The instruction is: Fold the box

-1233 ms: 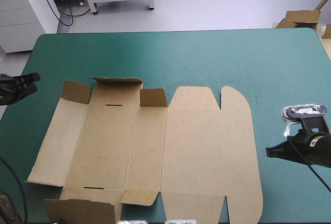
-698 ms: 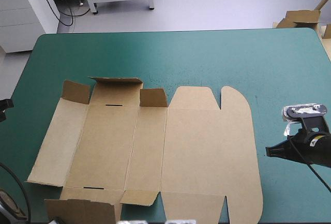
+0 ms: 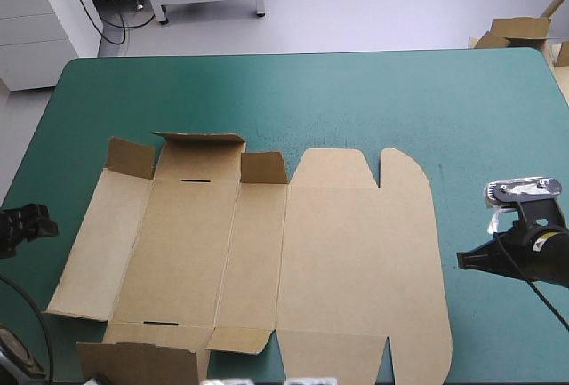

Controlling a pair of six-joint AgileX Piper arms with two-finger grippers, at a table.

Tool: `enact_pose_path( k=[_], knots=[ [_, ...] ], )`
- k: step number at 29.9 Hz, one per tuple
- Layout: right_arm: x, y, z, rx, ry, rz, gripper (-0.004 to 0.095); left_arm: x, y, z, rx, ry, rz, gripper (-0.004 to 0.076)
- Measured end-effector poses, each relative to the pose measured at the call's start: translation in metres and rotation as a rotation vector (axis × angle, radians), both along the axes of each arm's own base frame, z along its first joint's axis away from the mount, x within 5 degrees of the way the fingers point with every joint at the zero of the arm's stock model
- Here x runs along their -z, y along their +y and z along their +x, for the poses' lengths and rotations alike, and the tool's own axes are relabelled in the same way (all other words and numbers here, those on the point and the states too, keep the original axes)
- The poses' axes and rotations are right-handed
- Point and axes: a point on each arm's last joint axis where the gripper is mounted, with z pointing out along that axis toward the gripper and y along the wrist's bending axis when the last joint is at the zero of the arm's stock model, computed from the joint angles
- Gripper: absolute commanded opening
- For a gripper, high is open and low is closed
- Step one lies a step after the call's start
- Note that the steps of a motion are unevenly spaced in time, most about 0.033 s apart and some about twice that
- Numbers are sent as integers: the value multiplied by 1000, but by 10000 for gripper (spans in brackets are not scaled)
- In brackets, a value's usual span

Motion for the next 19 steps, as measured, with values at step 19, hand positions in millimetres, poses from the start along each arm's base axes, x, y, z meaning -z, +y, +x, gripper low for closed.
enact_pose_path(
  k=[19],
  knots=[
    [0, 0, 0, -1, -1, -1, 86, 43, -15, -12, 212, 35, -41, 568]
  ],
)
